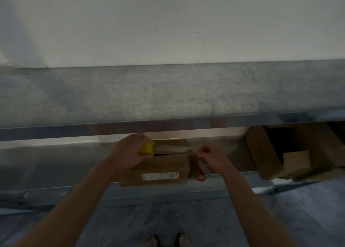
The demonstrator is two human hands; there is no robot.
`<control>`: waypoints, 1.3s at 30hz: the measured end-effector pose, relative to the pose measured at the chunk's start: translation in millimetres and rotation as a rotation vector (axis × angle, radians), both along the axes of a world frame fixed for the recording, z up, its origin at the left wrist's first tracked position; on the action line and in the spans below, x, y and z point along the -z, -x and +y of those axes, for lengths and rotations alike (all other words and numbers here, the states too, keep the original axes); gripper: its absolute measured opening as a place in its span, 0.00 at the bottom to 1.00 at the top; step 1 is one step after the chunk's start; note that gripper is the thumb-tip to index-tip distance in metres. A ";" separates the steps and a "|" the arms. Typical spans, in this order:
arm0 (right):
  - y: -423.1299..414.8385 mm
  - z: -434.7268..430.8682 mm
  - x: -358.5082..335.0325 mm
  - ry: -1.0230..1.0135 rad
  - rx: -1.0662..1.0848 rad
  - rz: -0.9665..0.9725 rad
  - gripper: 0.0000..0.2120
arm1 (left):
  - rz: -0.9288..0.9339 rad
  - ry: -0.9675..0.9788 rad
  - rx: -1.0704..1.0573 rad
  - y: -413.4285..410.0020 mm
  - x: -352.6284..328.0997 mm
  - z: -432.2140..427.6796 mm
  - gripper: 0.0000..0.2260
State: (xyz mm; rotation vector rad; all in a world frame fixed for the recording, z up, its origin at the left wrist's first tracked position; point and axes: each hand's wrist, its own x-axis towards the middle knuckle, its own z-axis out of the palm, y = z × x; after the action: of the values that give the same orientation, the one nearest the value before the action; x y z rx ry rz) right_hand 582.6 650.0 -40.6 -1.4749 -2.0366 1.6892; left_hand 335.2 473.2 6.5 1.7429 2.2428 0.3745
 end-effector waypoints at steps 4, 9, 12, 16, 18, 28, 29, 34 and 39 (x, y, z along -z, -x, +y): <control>5.8 -10.0 13.7 0.024 -0.020 -0.001 0.02 | -0.196 0.035 0.035 9.8 -5.7 -3.1 0.15; 7.9 -13.1 27.7 0.128 0.085 0.075 0.03 | -0.147 0.013 0.012 3.7 -3.6 -0.7 0.16; 14.1 -23.1 38.7 0.280 0.213 0.132 0.02 | -0.116 -0.027 -0.014 -1.6 -3.2 0.3 0.17; 21.6 -35.1 54.6 0.415 0.386 0.242 0.03 | -0.122 -0.047 -0.035 -4.4 -6.4 0.2 0.16; 23.9 -38.7 58.5 0.447 0.436 0.265 0.03 | -0.120 -0.051 -0.043 -5.4 -6.7 0.7 0.16; 14.4 -66.8 50.5 -0.218 0.316 0.197 0.07 | -0.118 -0.075 -0.047 -9.0 -6.2 -0.9 0.15; 12.5 -72.1 50.1 -0.220 0.300 0.226 0.10 | -0.114 -0.071 -0.038 -9.6 -6.1 -1.5 0.16; 7.2 -69.3 42.6 -0.214 -0.008 0.175 0.31 | -0.049 -0.045 0.004 -9.6 -14.9 -8.4 0.21; 9.6 -52.8 30.7 -0.169 -0.128 0.154 0.37 | -0.208 -0.178 -0.162 1.3 -13.1 -28.7 0.18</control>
State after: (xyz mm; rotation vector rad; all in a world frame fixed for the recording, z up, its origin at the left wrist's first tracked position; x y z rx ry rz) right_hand 573.0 597.2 -71.3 -1.1502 -2.1687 1.5739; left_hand 333.9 444.5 19.6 1.5239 2.2620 0.7746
